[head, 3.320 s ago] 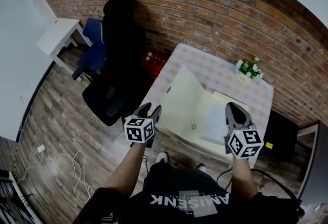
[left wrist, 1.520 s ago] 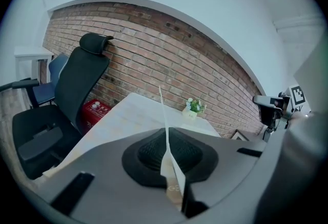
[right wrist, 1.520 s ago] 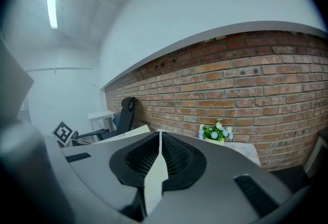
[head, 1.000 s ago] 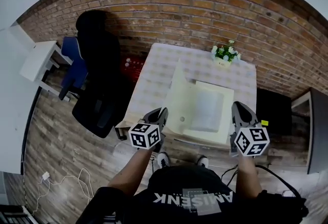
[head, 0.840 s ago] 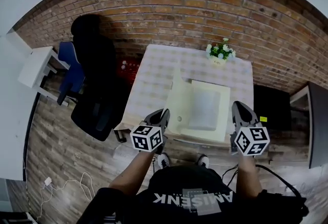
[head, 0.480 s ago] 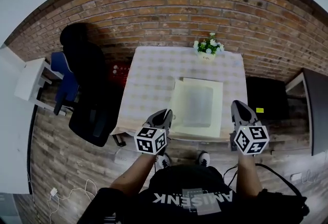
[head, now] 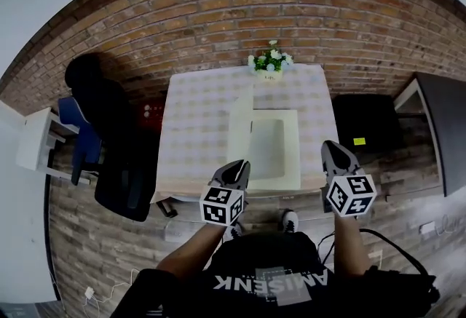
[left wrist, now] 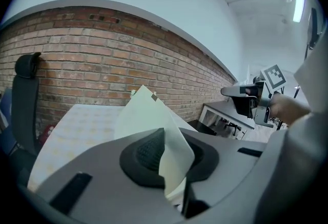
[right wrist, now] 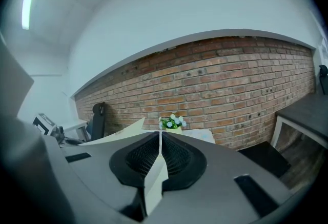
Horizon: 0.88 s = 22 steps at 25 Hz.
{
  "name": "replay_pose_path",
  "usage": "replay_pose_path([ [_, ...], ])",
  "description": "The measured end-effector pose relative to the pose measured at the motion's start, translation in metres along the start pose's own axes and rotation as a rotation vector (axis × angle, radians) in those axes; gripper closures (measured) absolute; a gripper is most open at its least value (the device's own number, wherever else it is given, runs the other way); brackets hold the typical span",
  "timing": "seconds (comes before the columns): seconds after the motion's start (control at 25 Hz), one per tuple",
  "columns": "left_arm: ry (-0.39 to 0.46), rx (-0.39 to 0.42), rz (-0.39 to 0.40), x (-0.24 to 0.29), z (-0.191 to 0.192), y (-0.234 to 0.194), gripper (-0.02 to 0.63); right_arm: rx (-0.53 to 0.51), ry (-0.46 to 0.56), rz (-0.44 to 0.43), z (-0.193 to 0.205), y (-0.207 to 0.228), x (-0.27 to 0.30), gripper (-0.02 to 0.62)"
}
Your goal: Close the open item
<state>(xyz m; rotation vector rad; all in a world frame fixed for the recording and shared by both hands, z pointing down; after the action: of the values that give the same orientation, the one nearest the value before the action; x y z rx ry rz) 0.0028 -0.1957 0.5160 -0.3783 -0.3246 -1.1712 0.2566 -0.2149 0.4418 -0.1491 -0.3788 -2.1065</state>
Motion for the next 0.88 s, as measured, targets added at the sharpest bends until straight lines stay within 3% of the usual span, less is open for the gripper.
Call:
replay_pose_path([
  [0.52, -0.098, 0.154, 0.097, 0.039, 0.03, 0.068, 0.566, 0.029, -0.028, 0.012, 0.015, 0.033, -0.01, 0.551],
  [0.88, -0.152, 0.165, 0.125, 0.064, 0.05, 0.097, 0.561, 0.04, -0.083, 0.007, 0.035, 0.054, -0.005, 0.551],
])
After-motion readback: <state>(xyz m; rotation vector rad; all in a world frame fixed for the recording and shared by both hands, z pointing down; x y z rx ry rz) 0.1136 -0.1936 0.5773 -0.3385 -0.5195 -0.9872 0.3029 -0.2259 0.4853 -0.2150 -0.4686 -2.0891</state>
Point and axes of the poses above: the fingertips, and each gripper's own axes: x forward along the fingers, y to its right, z out of its underside, the point moved 4 cm from there along -x, backward along the fingers, and after that the axes turned 12 degrees about -z, right-handed, at the moved point
